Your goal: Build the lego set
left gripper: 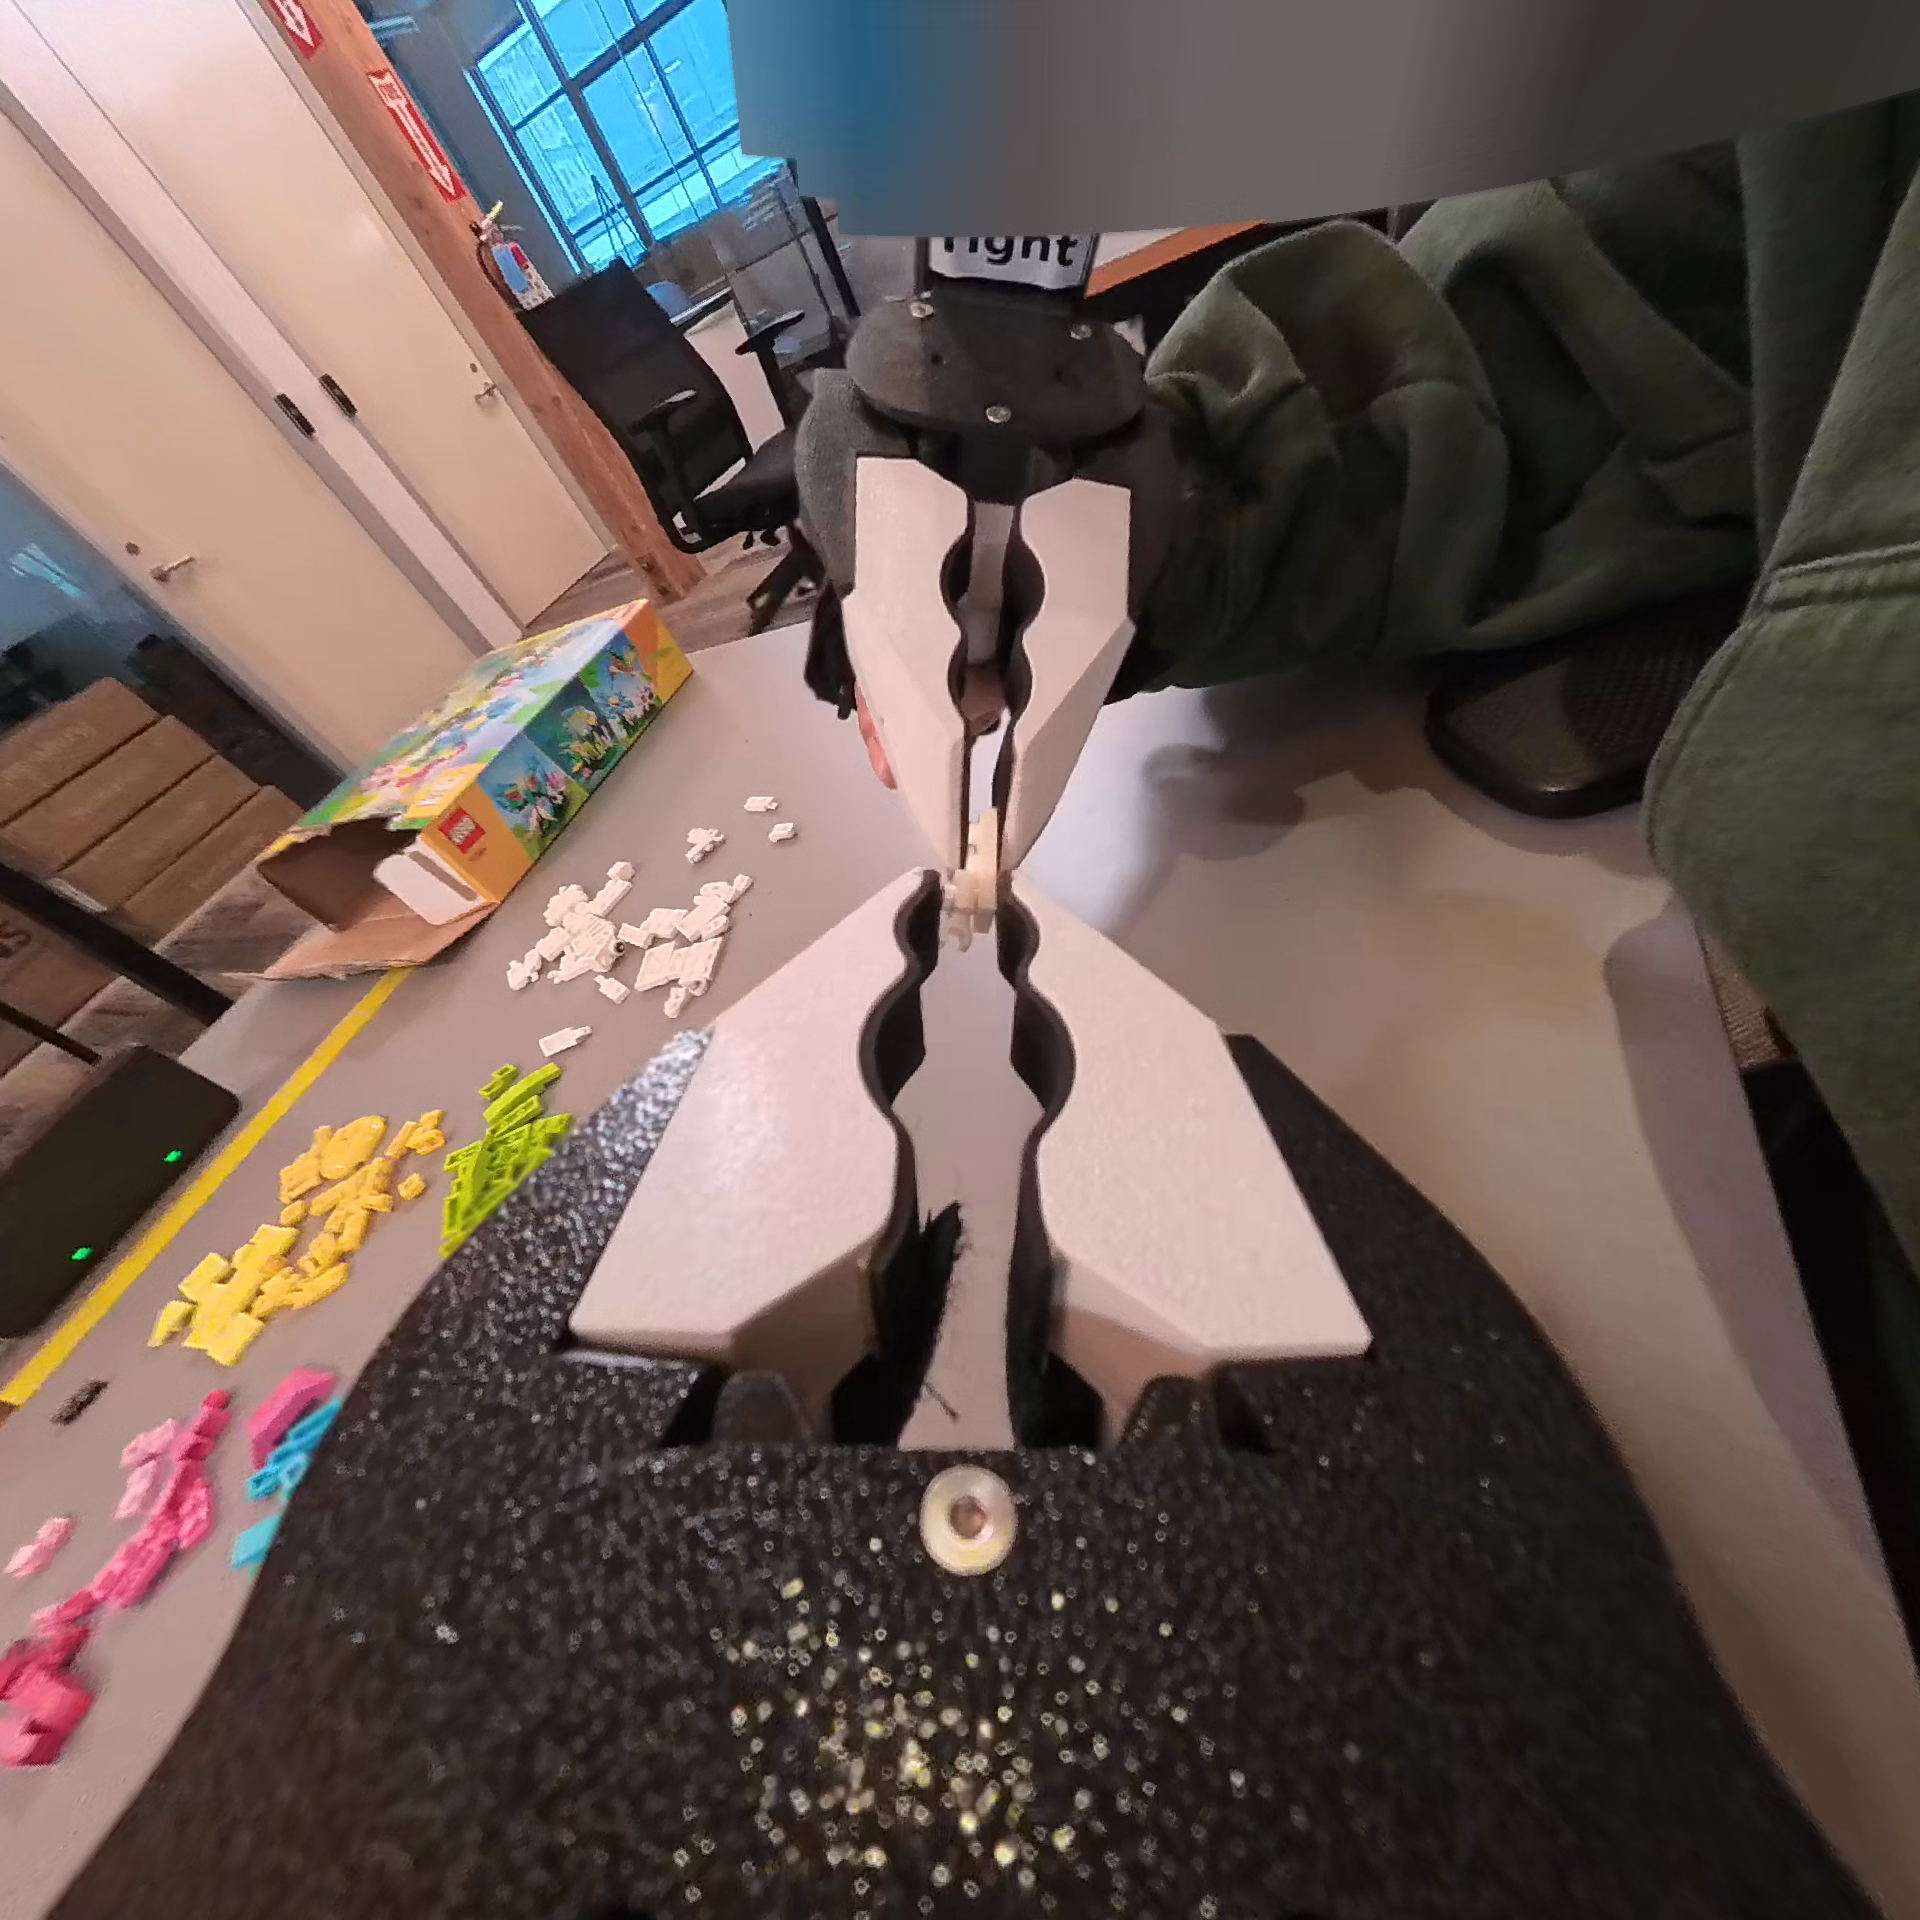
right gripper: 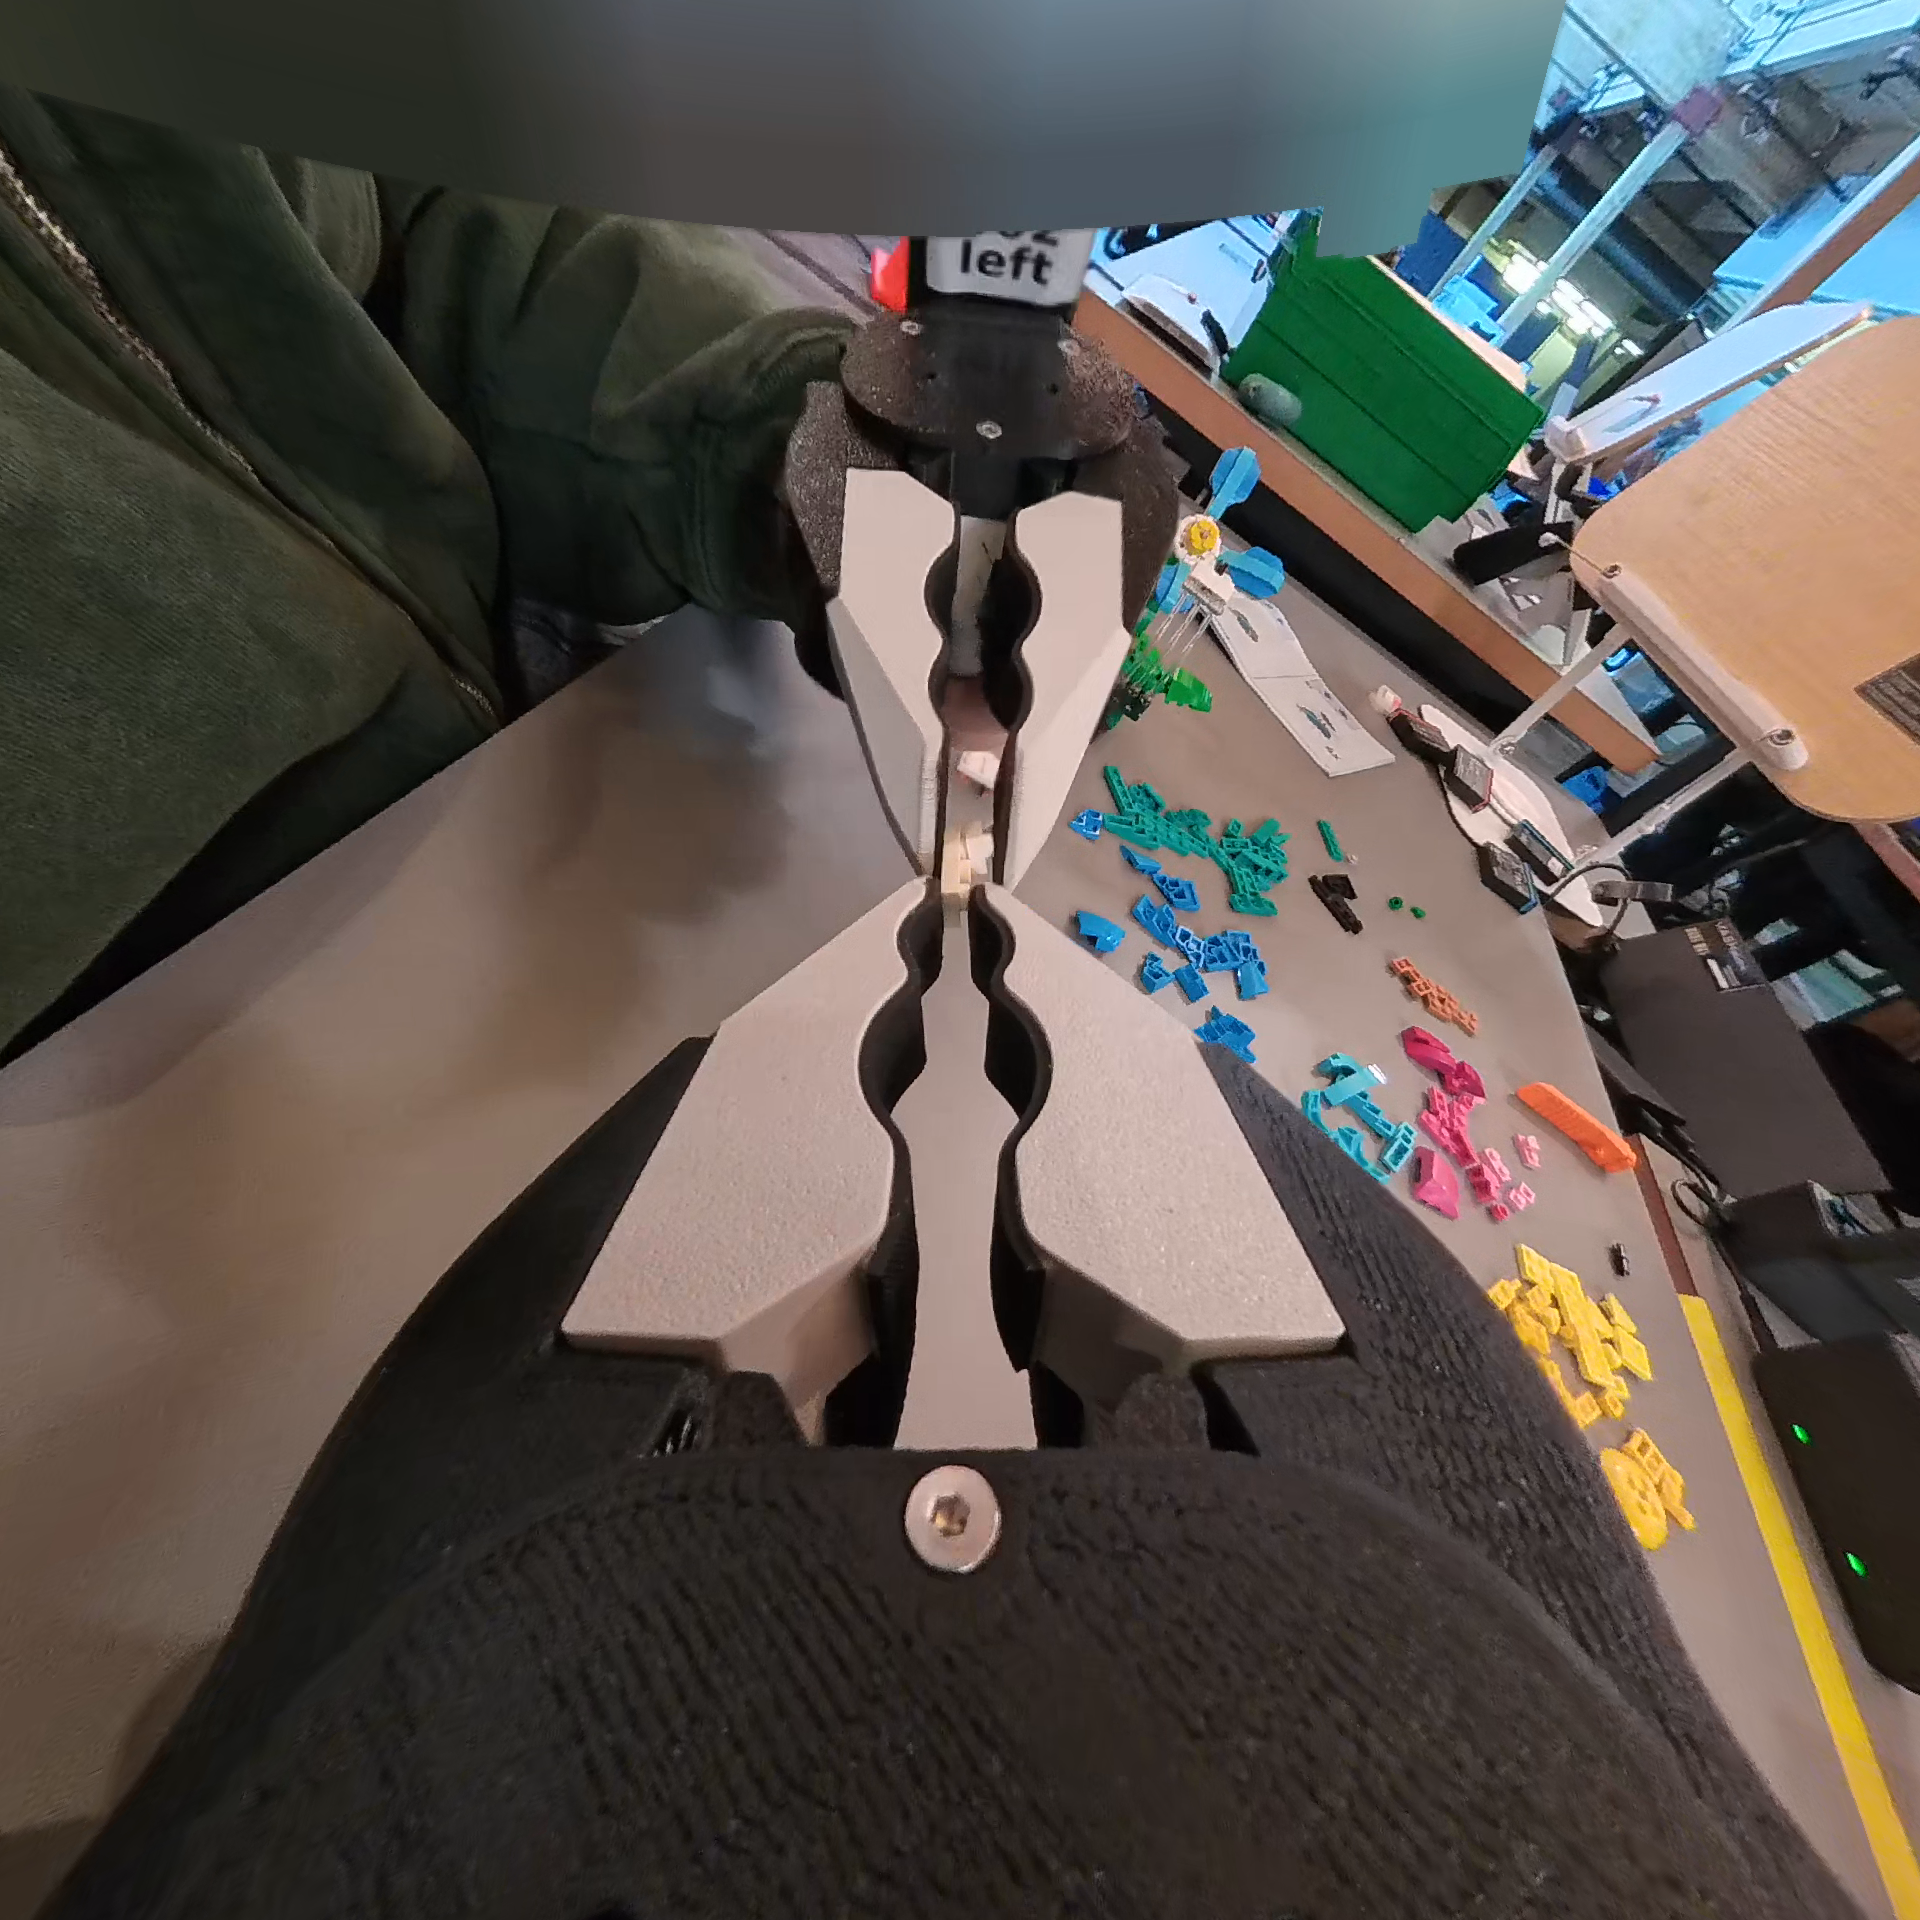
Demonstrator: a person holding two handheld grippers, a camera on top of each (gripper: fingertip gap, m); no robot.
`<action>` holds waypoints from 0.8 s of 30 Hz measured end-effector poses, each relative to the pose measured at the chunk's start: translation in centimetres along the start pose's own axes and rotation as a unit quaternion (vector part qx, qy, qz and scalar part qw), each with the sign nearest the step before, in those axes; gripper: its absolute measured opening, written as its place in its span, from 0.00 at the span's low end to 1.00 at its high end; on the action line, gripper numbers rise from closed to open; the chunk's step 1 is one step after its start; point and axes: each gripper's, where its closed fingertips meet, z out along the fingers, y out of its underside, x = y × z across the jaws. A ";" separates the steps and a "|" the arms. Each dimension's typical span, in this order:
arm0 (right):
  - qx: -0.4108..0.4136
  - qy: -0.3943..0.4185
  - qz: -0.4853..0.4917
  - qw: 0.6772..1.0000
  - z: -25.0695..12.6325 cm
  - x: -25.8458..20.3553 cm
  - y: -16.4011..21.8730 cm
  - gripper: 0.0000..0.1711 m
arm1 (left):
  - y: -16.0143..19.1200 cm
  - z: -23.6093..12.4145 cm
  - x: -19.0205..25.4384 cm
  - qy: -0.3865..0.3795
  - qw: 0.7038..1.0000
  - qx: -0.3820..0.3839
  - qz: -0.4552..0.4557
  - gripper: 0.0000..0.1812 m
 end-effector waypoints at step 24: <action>-0.076 0.026 -0.049 0.996 1.1 0.0 1.4 0.02 | 2.3 -0.2 -0.1 -0.020 0.987 -0.132 0.089 0.03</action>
